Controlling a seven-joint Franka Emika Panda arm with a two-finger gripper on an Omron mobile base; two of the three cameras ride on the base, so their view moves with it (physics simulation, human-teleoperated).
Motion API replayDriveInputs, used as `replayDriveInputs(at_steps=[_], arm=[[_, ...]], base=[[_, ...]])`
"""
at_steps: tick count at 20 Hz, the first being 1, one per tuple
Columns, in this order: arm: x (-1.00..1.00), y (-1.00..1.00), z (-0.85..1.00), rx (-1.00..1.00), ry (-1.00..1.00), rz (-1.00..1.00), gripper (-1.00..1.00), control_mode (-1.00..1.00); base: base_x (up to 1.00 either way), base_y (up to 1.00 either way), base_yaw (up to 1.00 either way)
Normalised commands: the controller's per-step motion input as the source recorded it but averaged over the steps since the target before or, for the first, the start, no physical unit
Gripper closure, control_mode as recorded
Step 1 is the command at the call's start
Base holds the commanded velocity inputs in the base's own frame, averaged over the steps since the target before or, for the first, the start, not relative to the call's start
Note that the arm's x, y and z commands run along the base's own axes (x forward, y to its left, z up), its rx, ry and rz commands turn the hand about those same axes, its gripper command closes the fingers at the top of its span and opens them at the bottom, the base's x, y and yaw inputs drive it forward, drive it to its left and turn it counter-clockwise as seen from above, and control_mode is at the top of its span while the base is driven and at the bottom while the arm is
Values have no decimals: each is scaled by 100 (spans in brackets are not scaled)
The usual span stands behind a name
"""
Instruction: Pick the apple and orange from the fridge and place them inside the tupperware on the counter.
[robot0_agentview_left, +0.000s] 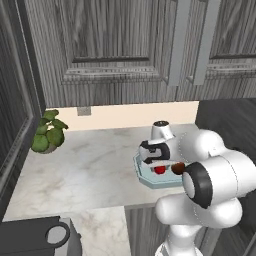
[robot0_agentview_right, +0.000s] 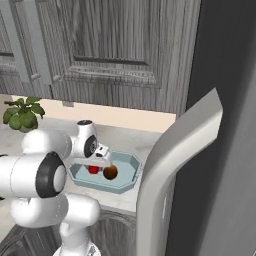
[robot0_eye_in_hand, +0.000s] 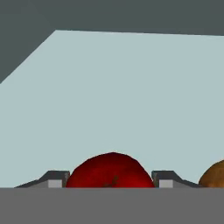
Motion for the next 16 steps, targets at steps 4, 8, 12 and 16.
replayDriveInputs(at_steps=[4, 8, 12, 16], arm=[[-4, 2, -18, 0, 0, 0, -100, -100], [-38, 3, -1, 0, -5, 0, -100, -100], [-65, 4, 0, 0, -26, 0, -100, -100], [-69, 1, 9, 0, -21, 0, -100, -100]], base=[[0, 0, 0], [0, 0, 0], [0, 0, 0], [0, 0, 0]])
